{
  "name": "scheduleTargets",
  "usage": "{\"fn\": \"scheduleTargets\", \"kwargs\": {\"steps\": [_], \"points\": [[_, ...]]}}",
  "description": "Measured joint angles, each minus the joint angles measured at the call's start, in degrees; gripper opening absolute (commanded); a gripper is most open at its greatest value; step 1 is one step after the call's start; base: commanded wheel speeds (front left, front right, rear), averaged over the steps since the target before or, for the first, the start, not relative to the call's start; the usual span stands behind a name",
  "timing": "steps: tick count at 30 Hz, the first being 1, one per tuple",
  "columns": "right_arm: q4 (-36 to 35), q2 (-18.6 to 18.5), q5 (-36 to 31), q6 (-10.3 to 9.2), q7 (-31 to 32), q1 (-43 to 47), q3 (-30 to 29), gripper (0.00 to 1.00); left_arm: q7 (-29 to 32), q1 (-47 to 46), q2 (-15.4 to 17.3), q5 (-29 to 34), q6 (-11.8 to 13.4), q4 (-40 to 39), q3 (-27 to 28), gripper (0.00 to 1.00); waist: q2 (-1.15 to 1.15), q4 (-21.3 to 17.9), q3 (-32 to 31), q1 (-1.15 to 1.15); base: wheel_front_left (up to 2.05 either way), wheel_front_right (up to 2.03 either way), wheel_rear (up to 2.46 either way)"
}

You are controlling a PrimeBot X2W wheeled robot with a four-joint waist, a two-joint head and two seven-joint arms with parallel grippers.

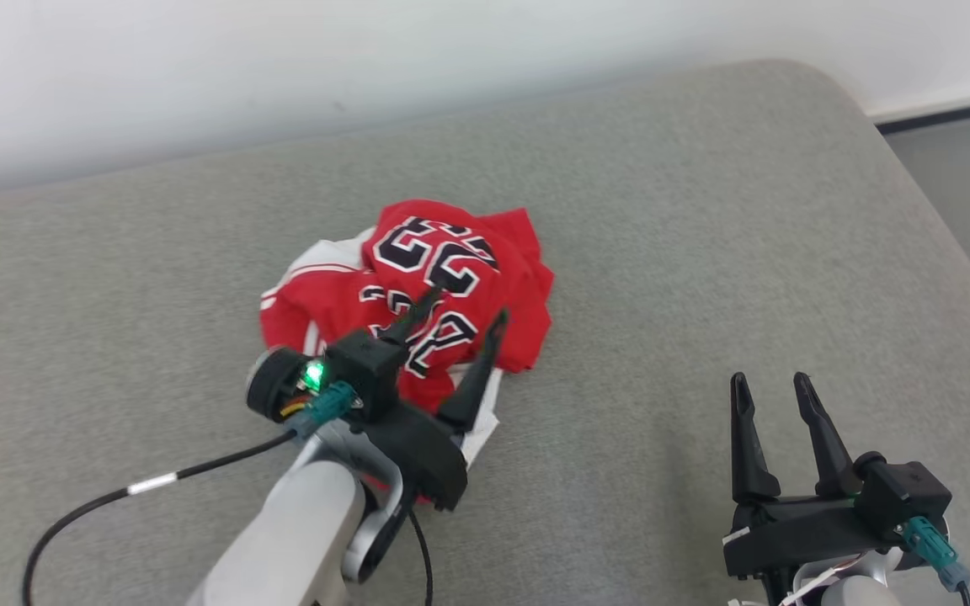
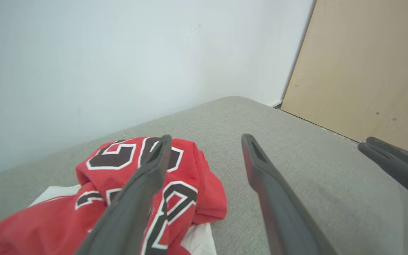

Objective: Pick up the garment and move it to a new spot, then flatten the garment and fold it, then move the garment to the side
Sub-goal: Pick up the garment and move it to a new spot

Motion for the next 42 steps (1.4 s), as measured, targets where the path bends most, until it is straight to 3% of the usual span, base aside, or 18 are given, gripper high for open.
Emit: {"fn": "scheduleTargets", "kwargs": {"steps": [14, 21, 26, 34, 42], "points": [[0.0, 0.0, -1.5, 0.0, 0.0, 1.8, -1.1, 1.0, -4.1, 5.8, 7.5, -1.7, 5.9, -7.6, 8.0, 1.0, 0.0, 6.4, -4.5, 0.0, 0.0, 0.0, 0.0], [0.0, 0.0, -2.0, 0.0, 0.0, 3.0, -1.5, 1.0, -5.6, 14.6, 13.2, -3.1, 8.8, -10.0, 13.0, 1.0, 0.0, 9.2, -6.8, -0.01, 0.0, 0.0, 0.0], [-0.2, 0.0, -2.3, 0.0, 0.0, 4.0, -1.7, 1.0, -6.6, 21.0, 15.3, -3.7, 10.3, -13.1, 16.3, 1.0, 0.0, 11.0, -8.1, -0.01, 0.0, 0.0, 0.0], [0.0, 0.1, -2.6, 0.0, 0.0, 5.0, -1.7, 1.0, -7.0, 29.9, 14.4, -3.4, 11.2, -17.9, 22.3, 1.0, 0.0, 13.2, -9.6, -0.01, 0.0, 0.0, 0.0], [0.8, 0.1, -2.9, 0.0, 0.0, 5.8, -1.6, 1.0, -7.0, 35.1, 10.9, 0.6, 9.8, -19.8, 27.4, 1.0, 0.0, 14.0, -10.1, -0.01, 0.0, 0.0, 0.0]]}}
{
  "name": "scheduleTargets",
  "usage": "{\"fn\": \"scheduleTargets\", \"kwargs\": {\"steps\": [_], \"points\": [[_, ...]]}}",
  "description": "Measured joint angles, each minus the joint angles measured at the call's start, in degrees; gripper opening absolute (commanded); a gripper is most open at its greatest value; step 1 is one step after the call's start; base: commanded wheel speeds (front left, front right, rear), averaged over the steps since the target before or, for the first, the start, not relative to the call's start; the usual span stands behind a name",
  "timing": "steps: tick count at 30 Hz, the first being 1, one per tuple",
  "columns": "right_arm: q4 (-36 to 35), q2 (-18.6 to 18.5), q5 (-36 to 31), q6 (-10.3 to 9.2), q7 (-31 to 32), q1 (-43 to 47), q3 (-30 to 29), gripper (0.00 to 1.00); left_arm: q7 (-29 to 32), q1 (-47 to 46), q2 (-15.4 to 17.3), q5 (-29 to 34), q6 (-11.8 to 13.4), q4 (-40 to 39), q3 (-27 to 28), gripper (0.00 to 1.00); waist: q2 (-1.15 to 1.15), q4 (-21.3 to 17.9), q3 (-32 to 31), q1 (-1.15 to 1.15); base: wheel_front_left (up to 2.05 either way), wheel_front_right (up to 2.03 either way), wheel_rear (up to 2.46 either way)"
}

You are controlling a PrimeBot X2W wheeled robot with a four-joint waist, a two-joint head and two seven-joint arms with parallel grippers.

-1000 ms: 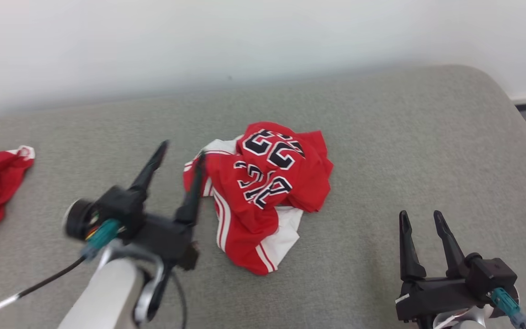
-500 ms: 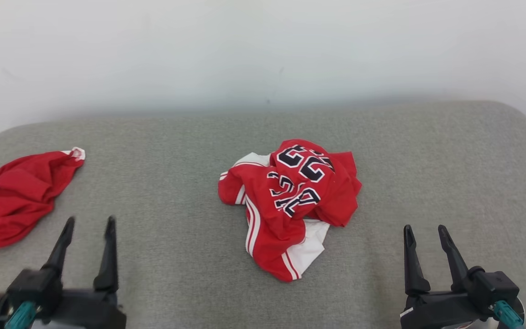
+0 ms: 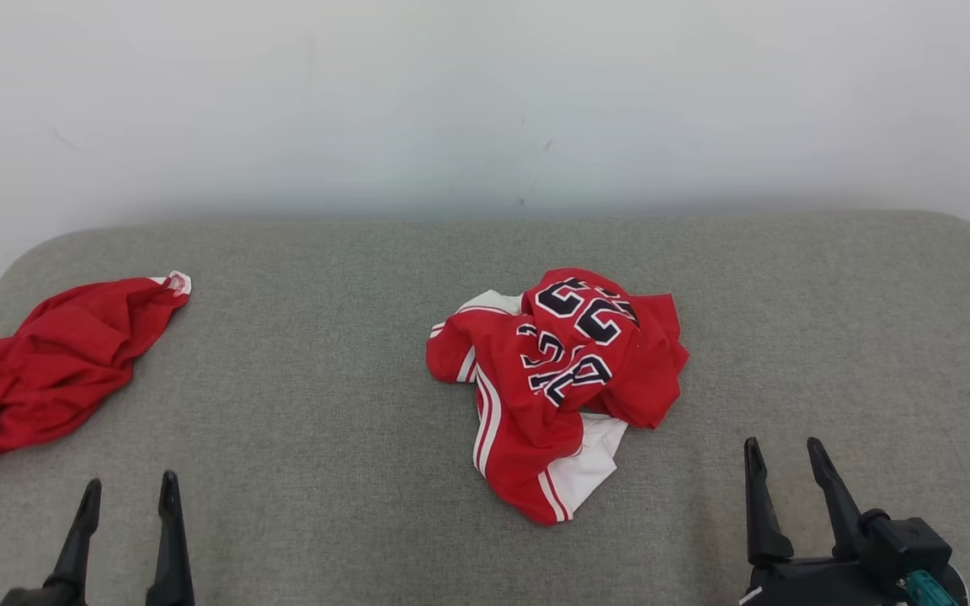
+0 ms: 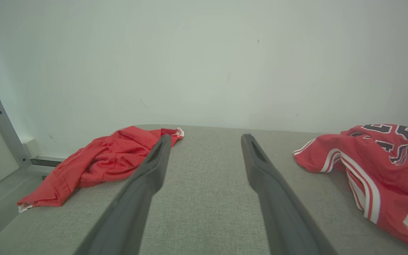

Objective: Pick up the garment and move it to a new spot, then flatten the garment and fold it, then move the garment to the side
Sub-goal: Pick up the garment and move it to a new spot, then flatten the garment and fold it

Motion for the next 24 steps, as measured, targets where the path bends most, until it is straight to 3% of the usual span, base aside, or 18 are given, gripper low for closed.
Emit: {"fn": "scheduleTargets", "kwargs": {"steps": [11, 24], "points": [[2.3, 0.0, -0.1, 0.0, 0.0, 0.4, 0.1, 1.0, 0.0, 3.0, -5.4, 4.2, -3.7, 1.4, 4.8, 1.0, 0.0, -0.3, -0.6, 0.0, 0.0, 0.0, 0.0], [3.6, 0.0, -0.2, 0.0, 0.0, 0.4, 0.0, 1.0, 0.0, 3.1, -8.1, 7.9, -7.6, 3.8, 7.7, 1.0, 0.0, -0.7, -0.5, 0.01, 0.0, 0.0, 0.0]]}}
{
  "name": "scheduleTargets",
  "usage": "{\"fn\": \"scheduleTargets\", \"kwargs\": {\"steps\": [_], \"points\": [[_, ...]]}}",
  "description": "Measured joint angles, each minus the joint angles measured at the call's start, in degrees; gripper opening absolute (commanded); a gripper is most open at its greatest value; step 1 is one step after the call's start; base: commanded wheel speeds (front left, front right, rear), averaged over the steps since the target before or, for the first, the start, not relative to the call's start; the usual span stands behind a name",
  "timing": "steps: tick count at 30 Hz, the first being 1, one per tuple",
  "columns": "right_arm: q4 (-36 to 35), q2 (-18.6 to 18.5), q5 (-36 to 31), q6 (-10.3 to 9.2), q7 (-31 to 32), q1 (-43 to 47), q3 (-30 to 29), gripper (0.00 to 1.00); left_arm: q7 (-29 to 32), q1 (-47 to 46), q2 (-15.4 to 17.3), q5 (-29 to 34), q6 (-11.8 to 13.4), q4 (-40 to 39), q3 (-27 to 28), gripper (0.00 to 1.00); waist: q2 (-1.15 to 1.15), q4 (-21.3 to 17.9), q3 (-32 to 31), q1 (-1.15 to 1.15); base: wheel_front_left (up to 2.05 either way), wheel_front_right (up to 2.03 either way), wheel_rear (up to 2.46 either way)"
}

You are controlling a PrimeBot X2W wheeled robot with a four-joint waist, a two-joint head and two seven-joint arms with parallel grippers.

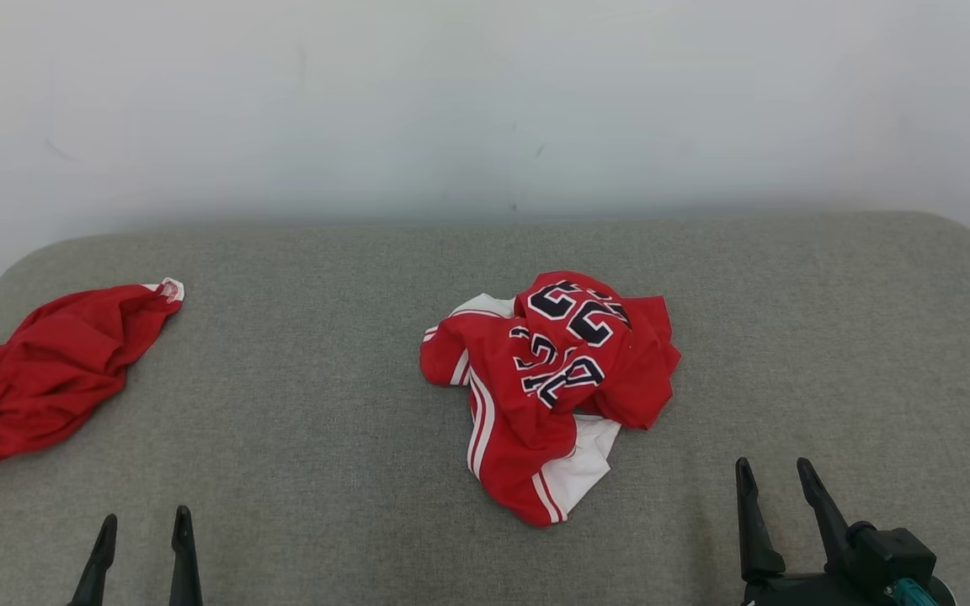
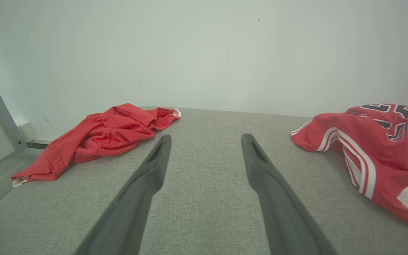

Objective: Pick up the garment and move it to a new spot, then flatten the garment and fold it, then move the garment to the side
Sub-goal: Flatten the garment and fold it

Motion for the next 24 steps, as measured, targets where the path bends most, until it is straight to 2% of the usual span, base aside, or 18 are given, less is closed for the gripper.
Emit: {"fn": "scheduleTargets", "kwargs": {"steps": [24], "points": [[0.8, 0.0, 0.1, 0.0, 0.0, 0.0, 0.2, 1.0, 0.0, -0.1, -2.5, 3.1, -2.6, 1.4, 3.3, 1.0, 0.0, -0.3, 0.1, 0.0, 0.0, 0.0, 0.0]]}}
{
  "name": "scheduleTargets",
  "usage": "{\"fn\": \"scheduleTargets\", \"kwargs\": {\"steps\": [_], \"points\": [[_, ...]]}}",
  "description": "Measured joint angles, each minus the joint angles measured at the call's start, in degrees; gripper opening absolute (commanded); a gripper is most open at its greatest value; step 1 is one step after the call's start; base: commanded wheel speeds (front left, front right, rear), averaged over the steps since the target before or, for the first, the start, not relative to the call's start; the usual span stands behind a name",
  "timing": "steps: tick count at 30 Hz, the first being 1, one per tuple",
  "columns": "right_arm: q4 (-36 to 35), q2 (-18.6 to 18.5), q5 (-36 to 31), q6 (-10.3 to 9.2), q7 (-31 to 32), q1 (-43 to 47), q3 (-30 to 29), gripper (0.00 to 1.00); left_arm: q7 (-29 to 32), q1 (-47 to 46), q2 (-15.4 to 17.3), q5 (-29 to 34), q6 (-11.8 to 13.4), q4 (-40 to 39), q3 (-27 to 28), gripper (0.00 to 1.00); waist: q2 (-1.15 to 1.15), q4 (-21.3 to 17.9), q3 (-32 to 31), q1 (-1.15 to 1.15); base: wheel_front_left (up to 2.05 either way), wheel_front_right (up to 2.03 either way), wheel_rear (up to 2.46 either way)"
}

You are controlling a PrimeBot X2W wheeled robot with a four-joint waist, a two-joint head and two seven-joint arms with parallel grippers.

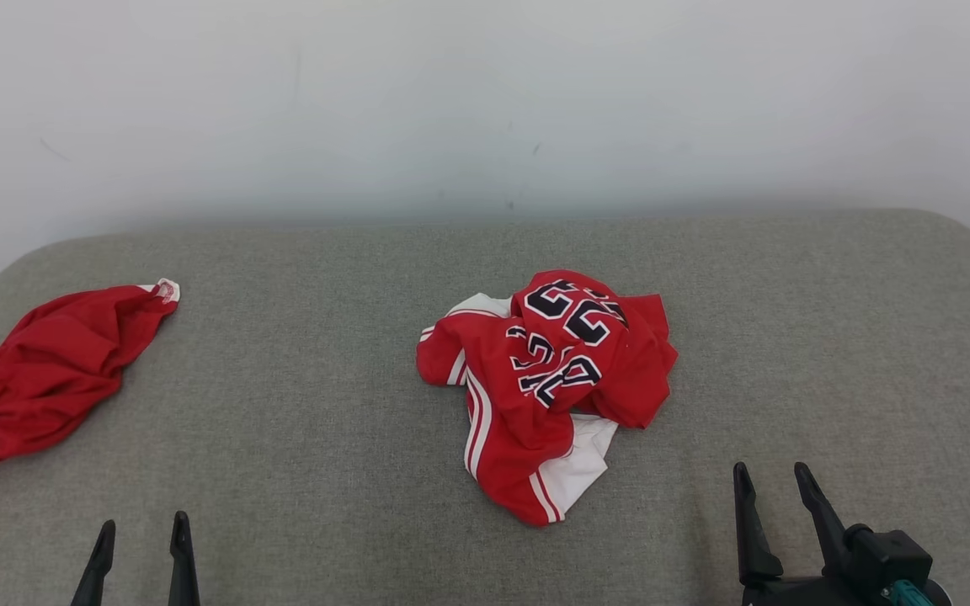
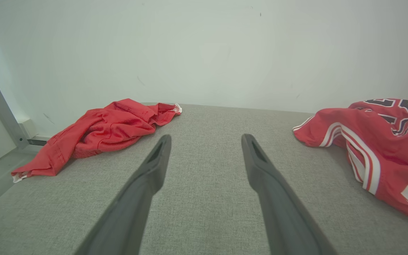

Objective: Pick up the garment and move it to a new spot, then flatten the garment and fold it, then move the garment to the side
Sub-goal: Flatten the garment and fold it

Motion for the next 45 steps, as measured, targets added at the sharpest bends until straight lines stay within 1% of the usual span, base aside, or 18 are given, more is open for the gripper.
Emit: {"fn": "scheduleTargets", "kwargs": {"steps": [19, 25, 28, 35, 37, 45], "points": [[0.1, 0.0, 0.1, 0.0, 0.0, 0.0, 0.3, 1.0, 0.0, -0.1, -1.1, 0.9, -0.7, 0.5, 1.5, 1.0, 0.0, -0.3, 0.2, 0.0, 0.0, 0.0, 0.0], [0.2, 0.0, 0.2, 0.0, 0.0, 0.0, 0.6, 1.0, 0.0, -2.8, -1.9, 0.9, -1.0, 0.4, 0.1, 1.0, 0.0, -0.7, 0.4, 0.0, 0.0, 0.0, 0.0], [0.4, 0.0, 0.2, 0.0, 0.0, -0.3, 1.3, 1.0, 0.0, -5.2, -1.9, 0.8, -1.4, 1.0, -1.7, 1.0, 0.0, -1.2, 0.6, 0.0, 0.0, 0.0, 0.0], [0.3, 0.0, 0.5, 0.0, 0.0, -1.3, 2.1, 1.0, 0.0, -12.1, -1.9, 0.2, -1.5, 5.1, -9.0, 1.0, 0.01, -3.4, 2.0, 0.0, 0.0, 0.0, 0.0], [0.2, 0.0, 0.5, 0.0, 0.0, -1.6, 2.1, 1.0, 0.0, -14.0, -1.9, -0.1, -1.9, 6.7, -11.1, 1.0, 0.0, -4.2, 2.5, 0.0, 0.0, 0.0, 0.0], [0.0, 0.0, 2.0, 0.0, 0.0, -2.9, 2.5, 1.0, 0.0, -19.4, -1.3, -3.1, -1.9, 14.3, -20.1, 1.0, 0.0, -8.5, 5.3, 0.0, 0.0, 0.0, 0.0]]}}
